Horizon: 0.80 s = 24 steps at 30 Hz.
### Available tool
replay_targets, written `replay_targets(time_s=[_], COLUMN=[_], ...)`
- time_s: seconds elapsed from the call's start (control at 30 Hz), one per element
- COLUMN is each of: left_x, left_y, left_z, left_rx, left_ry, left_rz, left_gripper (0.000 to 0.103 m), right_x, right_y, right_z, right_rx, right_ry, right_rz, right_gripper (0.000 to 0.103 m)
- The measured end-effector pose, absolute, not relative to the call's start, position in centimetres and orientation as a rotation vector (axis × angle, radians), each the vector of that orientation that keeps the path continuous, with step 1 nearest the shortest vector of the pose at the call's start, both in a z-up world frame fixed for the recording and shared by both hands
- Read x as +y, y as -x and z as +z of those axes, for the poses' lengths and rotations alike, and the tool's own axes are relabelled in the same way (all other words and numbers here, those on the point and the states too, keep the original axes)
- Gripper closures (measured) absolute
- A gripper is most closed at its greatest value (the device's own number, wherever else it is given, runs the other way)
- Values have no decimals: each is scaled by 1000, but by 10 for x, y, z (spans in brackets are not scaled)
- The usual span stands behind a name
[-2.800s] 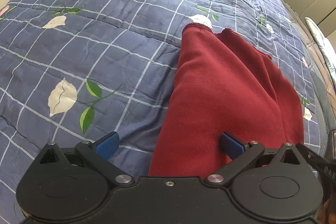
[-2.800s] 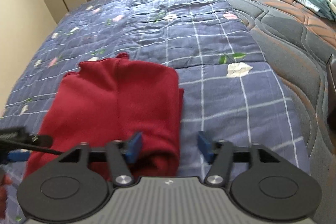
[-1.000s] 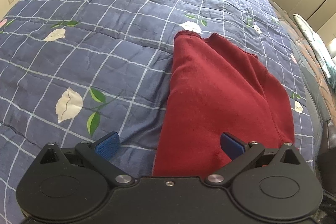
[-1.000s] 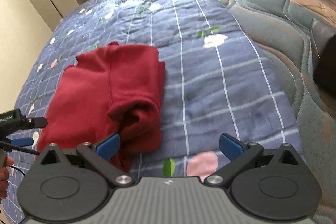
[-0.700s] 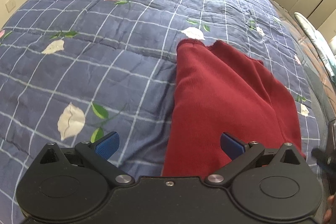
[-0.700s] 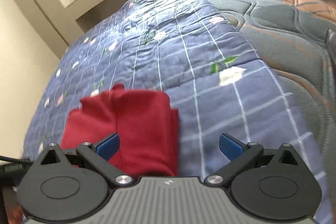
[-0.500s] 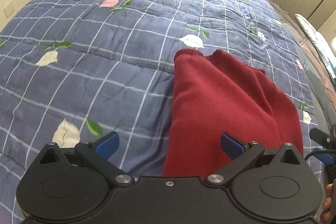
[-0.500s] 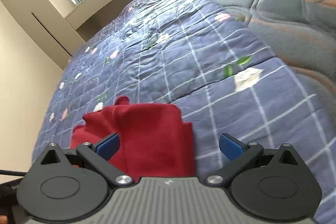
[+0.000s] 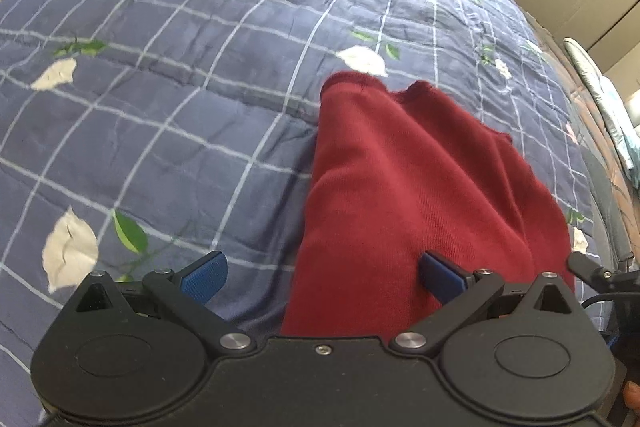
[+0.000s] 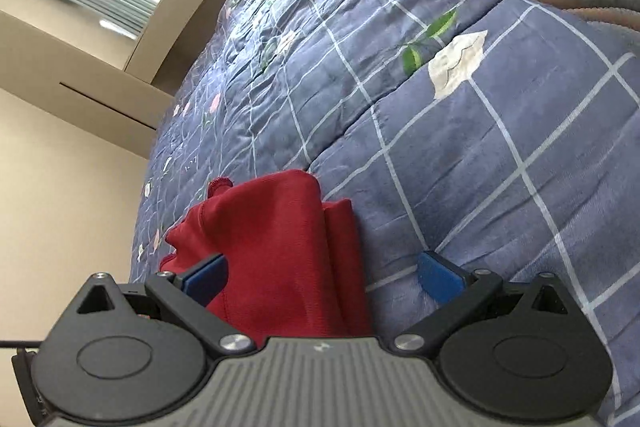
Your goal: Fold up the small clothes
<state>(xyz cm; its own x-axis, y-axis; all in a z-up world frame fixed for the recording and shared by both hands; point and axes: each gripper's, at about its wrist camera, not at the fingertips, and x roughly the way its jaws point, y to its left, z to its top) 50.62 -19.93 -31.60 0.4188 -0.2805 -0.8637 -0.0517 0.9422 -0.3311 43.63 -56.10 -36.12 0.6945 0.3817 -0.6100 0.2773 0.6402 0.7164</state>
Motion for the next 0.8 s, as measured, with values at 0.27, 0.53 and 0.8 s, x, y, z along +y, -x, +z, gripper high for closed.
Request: replay_targets(time_s=[0.27, 0.53, 0.8], left_x=[-201, -203, -201], left_y=[-502, -501, -502], left_z=[-321, -316, -314], left_rx=[1131, 1138, 1137], left_ry=[363, 333, 274], left_rz=[-124, -163, -211], left_gripper=[1, 1, 1], right_x=[-557, -555, -543], right_y=[-431, -438, -443], right_z=[-357, -348, -350], right_rx=[811, 848, 872], right_ry=[-862, -911, -862], right_rz=[71, 101, 53], right_gripper=[0, 0, 0])
